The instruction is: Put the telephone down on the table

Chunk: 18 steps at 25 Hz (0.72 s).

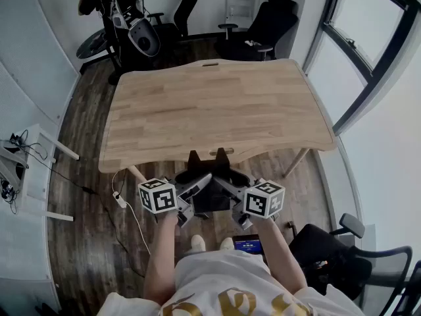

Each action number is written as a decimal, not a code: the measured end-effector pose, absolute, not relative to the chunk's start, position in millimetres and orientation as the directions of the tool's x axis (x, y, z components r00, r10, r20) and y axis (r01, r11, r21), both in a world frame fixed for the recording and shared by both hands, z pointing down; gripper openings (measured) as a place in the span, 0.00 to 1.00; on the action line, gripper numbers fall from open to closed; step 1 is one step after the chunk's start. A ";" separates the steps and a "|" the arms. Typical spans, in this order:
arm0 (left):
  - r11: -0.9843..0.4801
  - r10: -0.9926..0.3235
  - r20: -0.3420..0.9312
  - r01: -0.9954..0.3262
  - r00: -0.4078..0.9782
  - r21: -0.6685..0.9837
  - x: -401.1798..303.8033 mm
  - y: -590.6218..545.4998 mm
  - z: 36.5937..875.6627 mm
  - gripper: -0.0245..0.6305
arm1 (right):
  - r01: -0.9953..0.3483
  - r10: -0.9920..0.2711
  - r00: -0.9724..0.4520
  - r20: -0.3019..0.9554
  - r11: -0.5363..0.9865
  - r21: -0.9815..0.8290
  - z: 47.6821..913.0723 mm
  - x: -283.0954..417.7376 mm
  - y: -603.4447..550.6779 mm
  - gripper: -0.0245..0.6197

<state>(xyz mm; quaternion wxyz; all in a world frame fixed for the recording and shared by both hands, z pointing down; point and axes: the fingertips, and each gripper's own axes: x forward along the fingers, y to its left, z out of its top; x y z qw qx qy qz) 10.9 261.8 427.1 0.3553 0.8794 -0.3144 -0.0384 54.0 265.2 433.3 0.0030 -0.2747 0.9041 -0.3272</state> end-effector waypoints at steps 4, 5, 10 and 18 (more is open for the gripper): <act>-0.546 -0.588 0.143 -0.521 0.796 0.656 11.5 260.3 428.0 0.40 | -0.500 -0.497 -0.848 0.182 0.638 -0.586 433.9 54.9 263.5 0.39; -0.542 -0.590 0.141 -0.520 0.795 0.660 11.9 260.3 429.1 0.40 | -0.500 -0.495 -0.849 0.184 0.640 -0.584 434.9 55.2 263.3 0.39; -0.537 -0.594 0.139 -0.519 0.793 0.665 15.9 263.4 432.2 0.40 | -0.496 -0.488 -0.853 0.187 0.643 -0.583 437.3 59.2 266.1 0.39; -0.540 -0.600 0.126 -0.516 0.790 0.665 28.7 268.3 427.5 0.40 | -0.472 -0.485 -0.860 0.160 0.634 -0.613 430.5 72.8 267.7 0.39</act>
